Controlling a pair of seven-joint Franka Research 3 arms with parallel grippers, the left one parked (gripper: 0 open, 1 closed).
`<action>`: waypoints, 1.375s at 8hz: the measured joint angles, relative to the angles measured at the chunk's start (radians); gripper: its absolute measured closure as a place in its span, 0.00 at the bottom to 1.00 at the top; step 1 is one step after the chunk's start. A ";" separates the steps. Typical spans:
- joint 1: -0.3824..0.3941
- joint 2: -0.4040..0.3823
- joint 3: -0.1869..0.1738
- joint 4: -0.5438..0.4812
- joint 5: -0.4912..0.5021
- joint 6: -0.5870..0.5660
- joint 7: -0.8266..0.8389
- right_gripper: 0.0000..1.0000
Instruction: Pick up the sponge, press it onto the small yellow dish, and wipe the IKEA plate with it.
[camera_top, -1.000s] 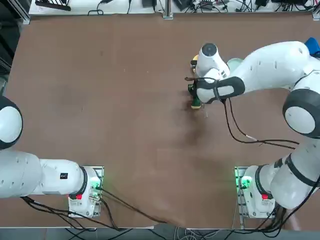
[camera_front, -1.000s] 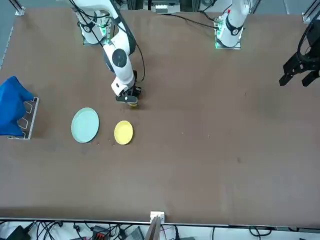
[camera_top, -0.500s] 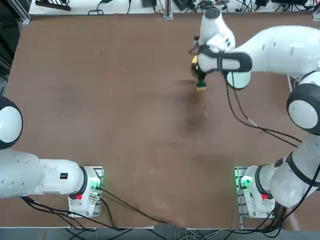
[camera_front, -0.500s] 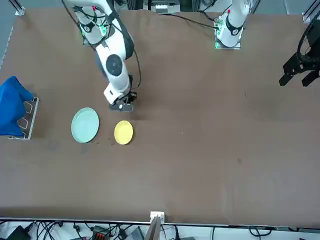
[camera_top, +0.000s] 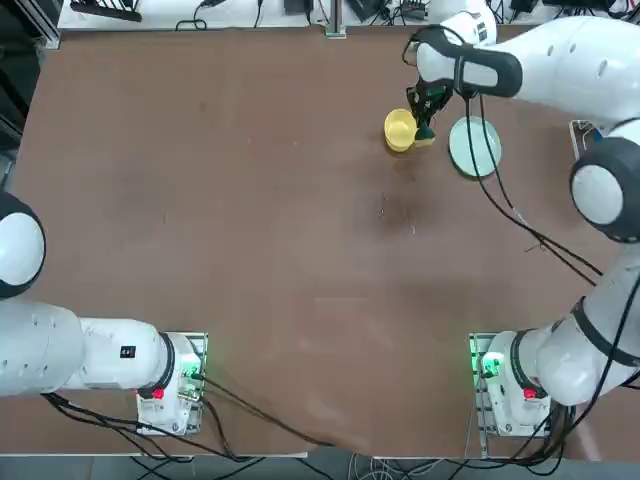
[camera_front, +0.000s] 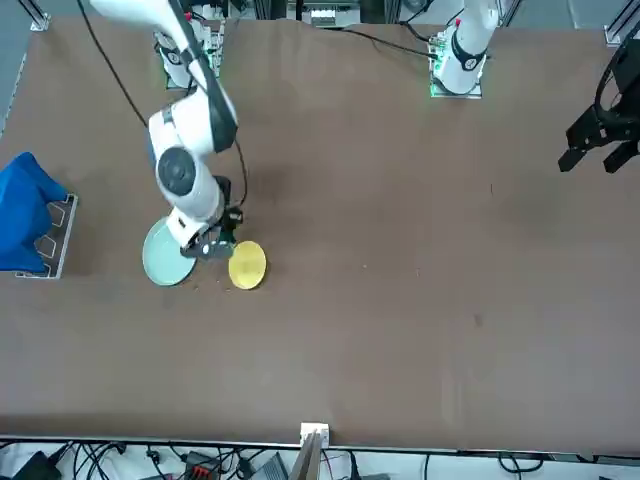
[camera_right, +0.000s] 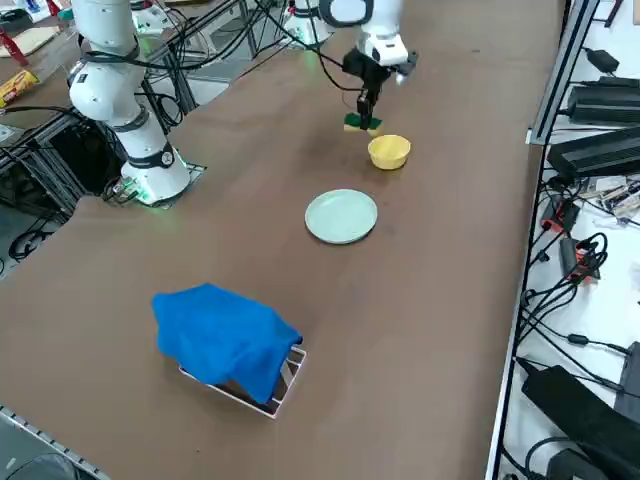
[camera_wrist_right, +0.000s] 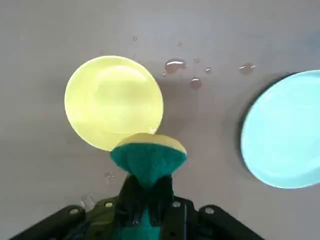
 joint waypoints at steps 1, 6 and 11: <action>-0.002 0.058 0.001 0.062 0.029 -0.032 -0.015 0.92; 0.000 0.288 0.011 0.333 0.043 -0.122 -0.066 0.91; -0.001 0.378 0.011 0.411 0.043 -0.115 -0.111 0.91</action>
